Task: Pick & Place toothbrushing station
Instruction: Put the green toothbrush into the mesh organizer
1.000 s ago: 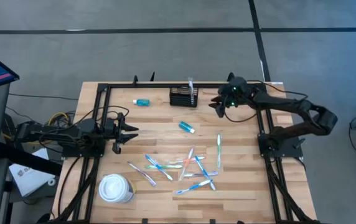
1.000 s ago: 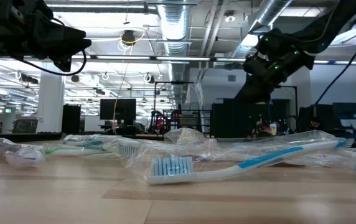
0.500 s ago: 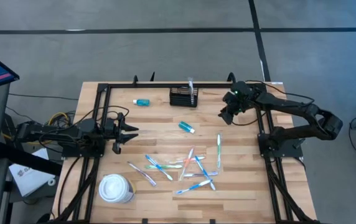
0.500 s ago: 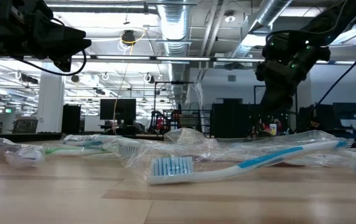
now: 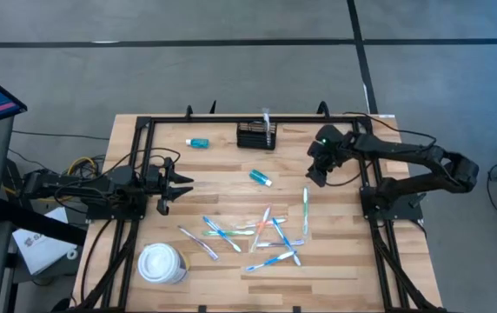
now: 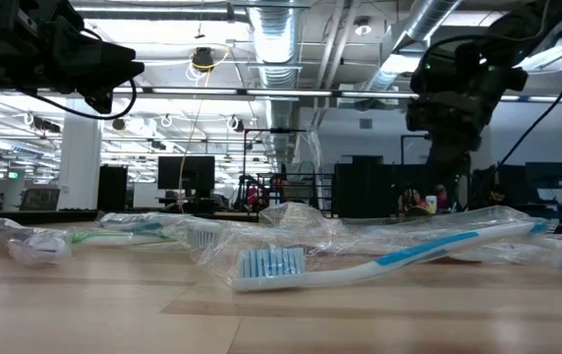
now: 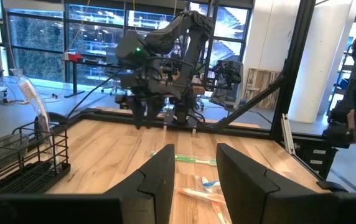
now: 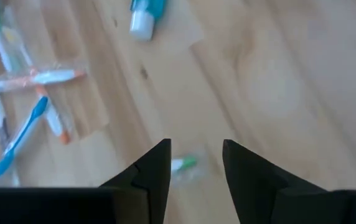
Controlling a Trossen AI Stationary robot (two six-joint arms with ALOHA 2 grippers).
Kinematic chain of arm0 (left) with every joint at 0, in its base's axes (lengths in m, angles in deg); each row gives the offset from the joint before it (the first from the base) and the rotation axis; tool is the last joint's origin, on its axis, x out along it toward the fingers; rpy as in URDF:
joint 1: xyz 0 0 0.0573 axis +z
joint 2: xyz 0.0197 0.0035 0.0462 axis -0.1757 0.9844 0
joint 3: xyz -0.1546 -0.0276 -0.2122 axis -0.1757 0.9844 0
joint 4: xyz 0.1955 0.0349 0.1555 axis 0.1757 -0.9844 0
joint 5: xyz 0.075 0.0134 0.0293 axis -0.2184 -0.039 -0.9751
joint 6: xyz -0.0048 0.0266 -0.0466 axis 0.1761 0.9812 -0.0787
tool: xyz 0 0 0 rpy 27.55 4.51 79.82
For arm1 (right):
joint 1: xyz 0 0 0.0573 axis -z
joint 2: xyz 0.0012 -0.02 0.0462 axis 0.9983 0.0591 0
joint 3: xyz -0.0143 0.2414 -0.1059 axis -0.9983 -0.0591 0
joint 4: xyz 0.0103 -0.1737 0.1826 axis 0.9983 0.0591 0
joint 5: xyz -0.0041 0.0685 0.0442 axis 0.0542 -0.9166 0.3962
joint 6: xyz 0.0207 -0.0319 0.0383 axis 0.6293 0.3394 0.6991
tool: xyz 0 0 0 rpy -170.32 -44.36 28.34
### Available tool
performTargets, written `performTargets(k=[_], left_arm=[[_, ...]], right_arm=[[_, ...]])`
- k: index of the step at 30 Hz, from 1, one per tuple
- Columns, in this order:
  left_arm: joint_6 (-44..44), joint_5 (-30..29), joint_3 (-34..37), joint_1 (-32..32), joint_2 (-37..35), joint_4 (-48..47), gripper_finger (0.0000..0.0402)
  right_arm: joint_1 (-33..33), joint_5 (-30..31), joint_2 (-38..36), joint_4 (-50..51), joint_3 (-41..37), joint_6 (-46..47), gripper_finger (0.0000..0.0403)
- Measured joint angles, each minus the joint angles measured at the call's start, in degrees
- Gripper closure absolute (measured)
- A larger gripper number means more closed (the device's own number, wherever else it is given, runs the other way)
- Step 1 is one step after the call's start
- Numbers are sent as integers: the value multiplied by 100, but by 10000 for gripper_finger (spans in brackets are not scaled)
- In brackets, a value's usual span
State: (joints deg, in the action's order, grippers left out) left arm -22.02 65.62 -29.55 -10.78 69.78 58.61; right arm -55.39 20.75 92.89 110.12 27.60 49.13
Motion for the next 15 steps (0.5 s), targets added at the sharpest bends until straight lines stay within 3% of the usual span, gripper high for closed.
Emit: performTargets(k=[15], left_arm=[[0, 1, 2, -1, -1, 2, 289]], right_arm=[[-1037, 17, 4, 799, 0, 613, 272]])
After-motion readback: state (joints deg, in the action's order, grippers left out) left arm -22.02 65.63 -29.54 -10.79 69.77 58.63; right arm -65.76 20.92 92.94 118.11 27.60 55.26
